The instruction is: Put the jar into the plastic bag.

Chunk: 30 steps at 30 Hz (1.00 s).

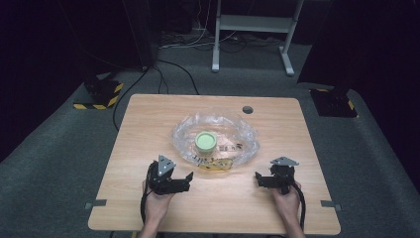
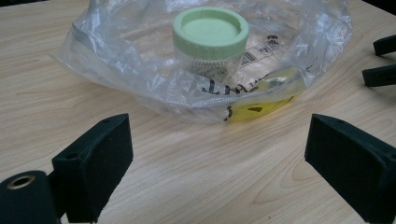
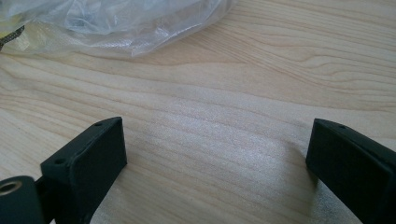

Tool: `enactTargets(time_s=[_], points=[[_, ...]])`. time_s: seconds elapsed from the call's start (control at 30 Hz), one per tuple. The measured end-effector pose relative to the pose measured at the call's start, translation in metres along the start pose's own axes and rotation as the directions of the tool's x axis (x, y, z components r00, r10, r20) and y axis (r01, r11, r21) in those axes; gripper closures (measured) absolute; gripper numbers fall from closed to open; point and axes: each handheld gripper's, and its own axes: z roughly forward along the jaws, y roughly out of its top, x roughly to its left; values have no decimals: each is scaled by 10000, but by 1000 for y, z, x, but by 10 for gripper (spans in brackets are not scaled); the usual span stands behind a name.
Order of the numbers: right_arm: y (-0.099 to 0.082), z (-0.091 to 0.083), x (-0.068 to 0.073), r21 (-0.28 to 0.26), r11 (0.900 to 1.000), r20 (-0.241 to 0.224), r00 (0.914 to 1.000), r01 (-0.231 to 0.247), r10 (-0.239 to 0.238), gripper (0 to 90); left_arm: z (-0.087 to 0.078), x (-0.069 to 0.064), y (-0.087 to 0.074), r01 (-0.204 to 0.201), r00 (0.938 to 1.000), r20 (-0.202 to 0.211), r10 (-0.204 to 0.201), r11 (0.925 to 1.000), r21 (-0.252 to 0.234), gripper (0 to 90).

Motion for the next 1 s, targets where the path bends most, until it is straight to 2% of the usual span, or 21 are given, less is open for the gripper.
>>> enactTargets(time_s=[0.43, 0.5, 0.6, 1.0], points=[[0, 0, 0, -1, 10000, -2, 10000, -5, 5, 46, 3, 3, -4, 61, 9999, -108, -60, 9999, 98, 82], [0, 0, 0, 0, 10000, -2, 10000, -3, 3, 46, 4, 4, -5, -48, 9999, -118, 51, 9998, 215, 82], [0, 0, 0, -1, 10000, -1, 10000, -3, 3, 46, 6, 4, -7, 97, 9999, -138, -94, 9998, 174, 82], [0, 0, 0, 0, 10000, -1, 10000, -2, 2, 46, 10, 8, -12, 72, 9997, -250, -62, 9992, 381, 82]])
